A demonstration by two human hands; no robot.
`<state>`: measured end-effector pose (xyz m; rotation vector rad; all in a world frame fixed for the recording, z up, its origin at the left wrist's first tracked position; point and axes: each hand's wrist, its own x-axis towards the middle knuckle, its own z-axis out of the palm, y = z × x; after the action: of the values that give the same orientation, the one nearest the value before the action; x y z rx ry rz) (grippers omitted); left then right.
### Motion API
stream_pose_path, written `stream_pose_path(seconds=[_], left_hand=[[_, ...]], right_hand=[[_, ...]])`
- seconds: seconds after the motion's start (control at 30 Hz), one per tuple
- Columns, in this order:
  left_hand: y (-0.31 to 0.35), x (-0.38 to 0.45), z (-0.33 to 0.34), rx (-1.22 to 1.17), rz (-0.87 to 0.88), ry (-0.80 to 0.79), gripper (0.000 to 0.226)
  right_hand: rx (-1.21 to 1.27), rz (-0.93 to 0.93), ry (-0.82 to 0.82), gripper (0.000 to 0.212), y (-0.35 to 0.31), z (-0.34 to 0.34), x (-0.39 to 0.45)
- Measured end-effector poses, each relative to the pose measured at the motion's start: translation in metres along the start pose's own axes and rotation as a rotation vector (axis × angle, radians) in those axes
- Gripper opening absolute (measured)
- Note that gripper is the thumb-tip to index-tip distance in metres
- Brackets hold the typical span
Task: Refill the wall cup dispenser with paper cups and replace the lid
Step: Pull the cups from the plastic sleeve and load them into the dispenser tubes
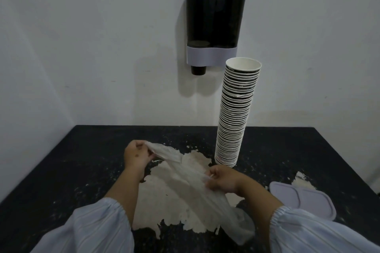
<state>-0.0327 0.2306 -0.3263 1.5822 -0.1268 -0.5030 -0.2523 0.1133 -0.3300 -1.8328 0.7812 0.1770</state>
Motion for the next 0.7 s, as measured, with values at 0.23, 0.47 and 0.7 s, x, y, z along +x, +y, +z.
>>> stream_pose_path(seconds=[0.23,0.47,0.7], left_hand=[[0.005,-0.017,0.005,-0.019,-0.084,-0.297,0.012],[0.001,-0.019,0.009,0.28,0.105,-0.301,0.028],[0.009,-0.036,0.027,1.089,0.819,-0.501,0.044]], right_hand=[[0.198,-0.003,-0.007,0.047,-0.023,0.014,0.006],[0.269,-0.064,0.2,0.032,-0.027,0.021,0.016],[0.258,-0.154,0.221,0.025,-0.03,0.021,0.015]])
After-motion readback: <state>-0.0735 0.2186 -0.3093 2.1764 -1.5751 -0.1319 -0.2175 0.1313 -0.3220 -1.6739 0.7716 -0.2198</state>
